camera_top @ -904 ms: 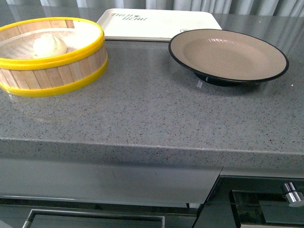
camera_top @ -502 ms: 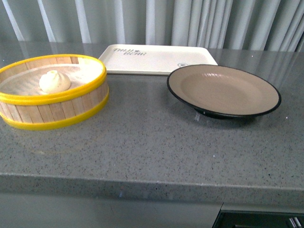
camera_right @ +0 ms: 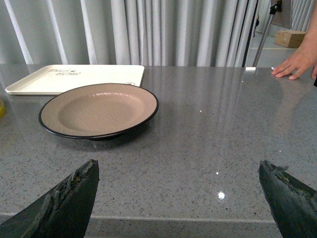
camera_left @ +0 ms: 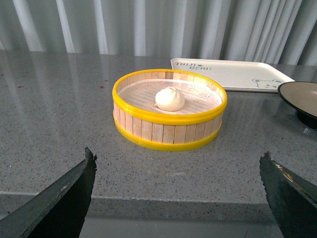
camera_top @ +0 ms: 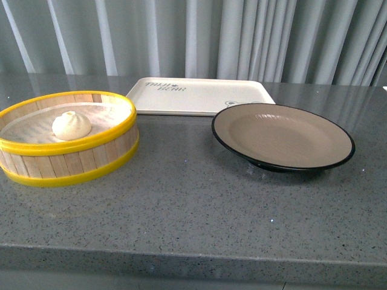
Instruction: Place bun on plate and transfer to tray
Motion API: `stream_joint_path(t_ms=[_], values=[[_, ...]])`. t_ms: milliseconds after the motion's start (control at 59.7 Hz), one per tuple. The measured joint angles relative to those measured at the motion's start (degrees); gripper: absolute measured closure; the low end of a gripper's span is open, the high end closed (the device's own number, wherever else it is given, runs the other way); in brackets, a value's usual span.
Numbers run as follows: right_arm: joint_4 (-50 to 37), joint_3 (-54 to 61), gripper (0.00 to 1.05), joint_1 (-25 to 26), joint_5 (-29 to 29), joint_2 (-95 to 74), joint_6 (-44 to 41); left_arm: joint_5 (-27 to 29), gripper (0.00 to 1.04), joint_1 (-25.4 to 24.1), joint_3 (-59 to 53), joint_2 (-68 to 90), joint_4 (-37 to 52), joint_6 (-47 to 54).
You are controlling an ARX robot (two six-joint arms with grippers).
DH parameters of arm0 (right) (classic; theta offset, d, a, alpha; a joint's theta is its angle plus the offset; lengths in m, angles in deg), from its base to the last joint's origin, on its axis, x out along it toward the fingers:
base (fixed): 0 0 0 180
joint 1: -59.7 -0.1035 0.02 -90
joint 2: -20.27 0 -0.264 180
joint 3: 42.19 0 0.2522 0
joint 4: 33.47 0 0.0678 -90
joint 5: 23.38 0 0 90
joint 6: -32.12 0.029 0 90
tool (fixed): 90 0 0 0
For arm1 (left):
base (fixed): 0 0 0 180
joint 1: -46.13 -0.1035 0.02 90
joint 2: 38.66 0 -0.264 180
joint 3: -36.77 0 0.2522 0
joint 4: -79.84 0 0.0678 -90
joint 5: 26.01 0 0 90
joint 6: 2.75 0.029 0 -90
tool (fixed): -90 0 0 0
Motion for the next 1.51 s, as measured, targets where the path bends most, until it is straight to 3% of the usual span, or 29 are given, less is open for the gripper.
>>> stream_joint_path(t_ms=[117, 167, 234, 385, 469, 536, 703, 1022, 1507], values=[[0.0, 0.0, 0.08, 0.0, 0.0, 0.0, 0.0, 0.6, 0.07, 0.0, 0.2, 0.6, -0.9, -0.9], [0.0, 0.0, 0.08, 0.0, 0.0, 0.0, 0.0, 1.0, 0.07, -0.2, 2.4, 4.1, -6.9, -5.6], [0.0, 0.0, 0.08, 0.0, 0.0, 0.0, 0.0, -0.2, 0.07, -1.0, 4.2, 11.0, -7.0, -11.9], [0.0, 0.0, 0.08, 0.0, 0.0, 0.0, 0.0, -2.8, 0.07, -1.6, 9.9, 26.8, 7.6, -17.0], [0.0, 0.0, 0.08, 0.0, 0.0, 0.0, 0.0, -4.0, 0.07, 0.4, 18.0, 40.3, 19.5, -17.1], [0.0, 0.0, 0.08, 0.0, 0.0, 0.0, 0.0, -5.0, 0.07, 2.6, 24.0, 50.4, 24.1, -16.2], [0.0, 0.0, 0.08, 0.0, 0.0, 0.0, 0.0, -8.0, 0.07, 4.9, 36.0, 67.5, 23.1, -14.4], [0.0, 0.0, 0.08, 0.0, 0.0, 0.0, 0.0, -1.8, 0.07, 7.6, 56.1, 88.4, 21.0, -5.8], [0.0, 0.0, 0.08, 0.0, 0.0, 0.0, 0.0, 5.7, 0.07, 7.9, 63.0, 102.6, 19.1, -4.0]])
